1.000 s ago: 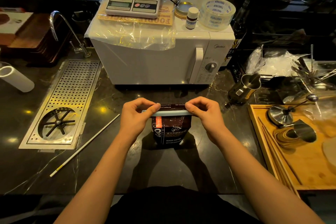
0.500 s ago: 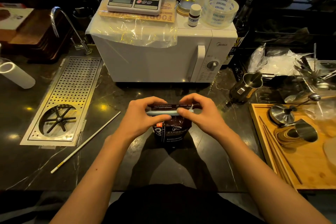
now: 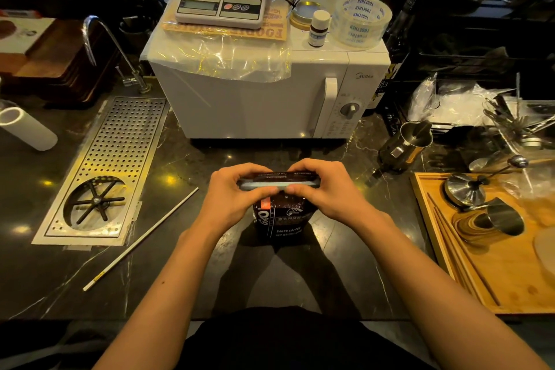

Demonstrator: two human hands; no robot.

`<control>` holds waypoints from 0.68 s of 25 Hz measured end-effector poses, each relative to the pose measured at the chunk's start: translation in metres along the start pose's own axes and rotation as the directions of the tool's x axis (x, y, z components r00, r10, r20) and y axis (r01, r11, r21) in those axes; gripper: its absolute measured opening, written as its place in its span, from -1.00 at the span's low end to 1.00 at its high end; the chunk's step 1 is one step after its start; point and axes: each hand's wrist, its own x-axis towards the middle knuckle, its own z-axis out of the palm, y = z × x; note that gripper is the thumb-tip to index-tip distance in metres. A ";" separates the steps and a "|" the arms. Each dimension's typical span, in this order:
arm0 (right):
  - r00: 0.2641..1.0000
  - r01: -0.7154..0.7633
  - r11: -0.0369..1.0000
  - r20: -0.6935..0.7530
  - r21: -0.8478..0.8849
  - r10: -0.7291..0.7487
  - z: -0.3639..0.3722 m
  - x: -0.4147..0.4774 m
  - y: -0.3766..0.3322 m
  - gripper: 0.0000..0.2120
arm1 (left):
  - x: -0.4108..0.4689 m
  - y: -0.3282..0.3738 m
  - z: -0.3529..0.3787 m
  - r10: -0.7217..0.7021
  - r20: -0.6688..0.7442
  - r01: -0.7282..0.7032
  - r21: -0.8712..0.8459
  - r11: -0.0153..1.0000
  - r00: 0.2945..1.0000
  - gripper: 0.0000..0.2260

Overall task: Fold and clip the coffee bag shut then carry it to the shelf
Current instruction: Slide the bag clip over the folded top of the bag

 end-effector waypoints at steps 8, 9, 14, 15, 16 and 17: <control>0.972 -0.111 0.955 -0.171 0.276 0.163 0.004 -0.010 0.020 -0.76 | -0.010 -0.012 0.015 -0.223 -0.235 0.147 -0.301 0.942 0.946 -0.73; 0.955 -0.123 0.934 -0.217 0.335 0.204 0.010 -0.010 0.019 -0.76 | -0.011 -0.012 0.021 -0.262 -0.265 0.154 -0.366 0.918 0.928 -0.72; 0.888 -0.113 0.842 -0.327 0.527 0.324 0.038 -0.010 0.016 -0.78 | -0.015 -0.003 0.052 -0.356 -0.392 0.129 -0.498 0.858 0.848 -0.54; 0.886 -0.118 0.841 -0.325 0.528 0.329 0.043 -0.011 0.018 -0.80 | -0.016 -0.004 0.057 -0.346 -0.406 0.134 -0.466 0.874 0.846 -0.49; 0.886 -0.125 0.845 -0.325 0.521 0.331 0.047 -0.012 0.019 -0.81 | -0.017 -0.006 0.062 -0.328 -0.414 0.139 -0.423 0.895 0.849 -0.46; 0.885 -0.125 0.853 -0.331 0.507 0.327 0.050 -0.014 0.019 -0.80 | -0.018 -0.009 0.066 -0.301 -0.425 0.144 -0.363 0.920 0.853 -0.43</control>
